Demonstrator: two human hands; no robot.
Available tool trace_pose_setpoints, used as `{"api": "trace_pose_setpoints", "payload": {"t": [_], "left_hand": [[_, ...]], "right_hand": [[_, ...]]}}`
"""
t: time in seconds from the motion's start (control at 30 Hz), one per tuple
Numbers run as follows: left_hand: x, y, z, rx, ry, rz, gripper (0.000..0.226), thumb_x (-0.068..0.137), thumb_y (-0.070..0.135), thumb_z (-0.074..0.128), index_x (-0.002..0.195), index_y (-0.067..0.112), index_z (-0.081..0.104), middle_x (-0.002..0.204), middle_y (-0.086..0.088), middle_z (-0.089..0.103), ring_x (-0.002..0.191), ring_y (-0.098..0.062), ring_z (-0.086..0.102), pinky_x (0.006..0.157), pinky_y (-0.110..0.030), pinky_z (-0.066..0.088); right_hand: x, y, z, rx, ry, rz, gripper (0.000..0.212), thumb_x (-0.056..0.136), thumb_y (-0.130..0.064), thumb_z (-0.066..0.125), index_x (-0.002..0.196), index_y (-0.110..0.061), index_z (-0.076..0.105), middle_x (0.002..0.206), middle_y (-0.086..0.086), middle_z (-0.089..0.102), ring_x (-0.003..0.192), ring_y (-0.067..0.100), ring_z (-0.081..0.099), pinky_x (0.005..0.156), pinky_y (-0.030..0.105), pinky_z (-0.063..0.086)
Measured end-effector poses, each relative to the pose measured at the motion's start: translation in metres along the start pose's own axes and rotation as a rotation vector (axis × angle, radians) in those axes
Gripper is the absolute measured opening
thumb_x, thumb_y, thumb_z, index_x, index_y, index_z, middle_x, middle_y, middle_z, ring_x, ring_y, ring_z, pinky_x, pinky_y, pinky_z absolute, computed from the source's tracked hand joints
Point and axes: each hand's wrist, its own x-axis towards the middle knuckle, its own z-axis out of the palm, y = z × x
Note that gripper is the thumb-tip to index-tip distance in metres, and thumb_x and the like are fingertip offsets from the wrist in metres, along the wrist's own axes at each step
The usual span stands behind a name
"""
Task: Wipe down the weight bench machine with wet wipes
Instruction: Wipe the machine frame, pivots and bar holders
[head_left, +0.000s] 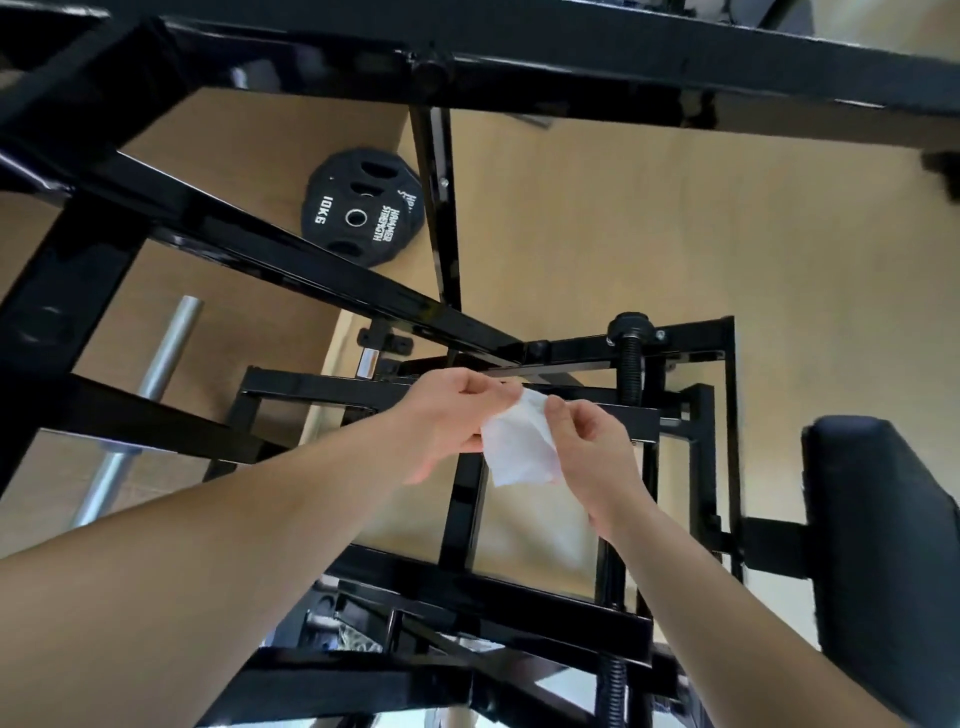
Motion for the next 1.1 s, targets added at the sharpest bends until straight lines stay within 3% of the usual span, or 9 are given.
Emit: {"api": "trace_pose_setpoints", "payload": {"t": [0.13, 0.33, 0.4, 0.5, 0.63, 0.77, 0.87, 0.93, 1.1], "left_hand": [[-0.027, 0.005, -0.01, 0.156, 0.066, -0.024, 0.019, 0.09, 0.034, 0.078, 0.101, 0.018, 0.075, 0.102, -0.004, 0.077, 0.097, -0.022, 0.075, 0.09, -0.041, 0.062], [-0.09, 0.025, -0.041, 0.124, 0.262, 0.059, 0.048, 0.078, 0.068, 0.069, 0.098, 0.025, 0.073, 0.101, -0.002, 0.077, 0.099, -0.026, 0.073, 0.093, -0.05, 0.059], [-0.114, 0.031, -0.051, 0.127, 0.209, 0.068, 0.047, 0.074, 0.061, 0.079, 0.105, 0.027, 0.07, 0.103, -0.001, 0.077, 0.098, -0.026, 0.074, 0.09, -0.05, 0.061], [-0.146, 0.029, -0.067, 0.228, 0.191, 0.065, 0.026, 0.085, 0.034, 0.083, 0.107, 0.03, 0.069, 0.105, 0.001, 0.075, 0.097, -0.023, 0.072, 0.081, -0.043, 0.063], [-0.18, 0.017, -0.081, 0.193, 0.251, 0.105, 0.014, 0.095, 0.033, 0.074, 0.105, 0.023, 0.072, 0.102, -0.003, 0.076, 0.088, -0.02, 0.072, 0.058, -0.026, 0.055], [-0.205, 0.002, -0.085, 0.184, 0.296, 0.113, 0.031, 0.096, 0.037, 0.069, 0.108, 0.009, 0.071, 0.093, -0.004, 0.071, 0.073, -0.016, 0.064, 0.059, -0.023, 0.053], [-0.221, -0.007, -0.082, 0.229, 0.286, 0.131, 0.032, 0.096, 0.042, 0.069, 0.106, 0.011, 0.072, 0.1, -0.011, 0.076, 0.08, -0.02, 0.07, 0.057, -0.022, 0.056], [-0.233, -0.009, -0.077, 0.232, 0.283, 0.152, 0.032, 0.096, 0.042, 0.068, 0.107, 0.012, 0.072, 0.102, -0.01, 0.076, 0.081, -0.018, 0.071, 0.057, -0.022, 0.057], [-0.251, 0.004, -0.048, 0.27, 0.312, 0.157, 0.035, 0.091, 0.053, 0.071, 0.099, 0.019, 0.073, 0.096, -0.006, 0.076, 0.085, -0.023, 0.075, 0.072, -0.039, 0.065]], "right_hand": [[-0.01, -0.017, 0.006, 0.014, -0.081, -0.027, 0.03, 0.106, -0.038, 0.056, 0.095, -0.013, 0.069, 0.081, -0.008, 0.065, 0.077, 0.008, 0.056, 0.07, 0.022, 0.043], [-0.046, -0.062, 0.045, -0.041, -0.278, -0.04, 0.037, 0.105, -0.046, 0.054, 0.081, -0.02, 0.063, 0.076, -0.008, 0.057, 0.076, 0.012, 0.051, 0.073, 0.028, 0.041], [-0.06, -0.074, 0.058, -0.076, -0.299, -0.073, 0.041, 0.104, -0.05, 0.054, 0.088, -0.013, 0.066, 0.082, -0.001, 0.061, 0.078, 0.015, 0.054, 0.074, 0.031, 0.043], [-0.08, -0.083, 0.072, -0.062, -0.307, -0.065, 0.047, 0.1, -0.05, 0.058, 0.095, -0.003, 0.063, 0.086, 0.004, 0.063, 0.081, 0.023, 0.059, 0.076, 0.037, 0.049], [-0.112, -0.088, 0.08, -0.111, -0.281, -0.118, 0.013, 0.099, -0.032, 0.066, 0.11, -0.027, 0.069, 0.108, -0.004, 0.074, 0.102, 0.02, 0.071, 0.087, 0.036, 0.06], [-0.161, -0.106, 0.071, -0.026, -0.362, -0.158, 0.033, 0.085, 0.0, 0.062, 0.103, -0.024, 0.075, 0.105, -0.003, 0.077, 0.097, 0.012, 0.071, 0.072, 0.021, 0.052], [-0.19, -0.113, 0.055, -0.01, -0.512, -0.197, 0.032, 0.09, -0.001, 0.064, 0.109, -0.023, 0.077, 0.107, -0.004, 0.078, 0.102, 0.011, 0.072, 0.082, 0.023, 0.052], [-0.204, -0.114, 0.042, -0.017, -0.576, -0.212, 0.02, 0.099, -0.016, 0.067, 0.114, -0.025, 0.076, 0.11, -0.005, 0.078, 0.105, 0.01, 0.072, 0.089, 0.023, 0.053], [-0.214, -0.101, 0.008, -0.148, -0.415, -0.334, 0.008, 0.095, -0.022, 0.076, 0.098, -0.027, 0.08, 0.096, -0.009, 0.079, 0.093, 0.006, 0.072, 0.088, 0.028, 0.054]]}}
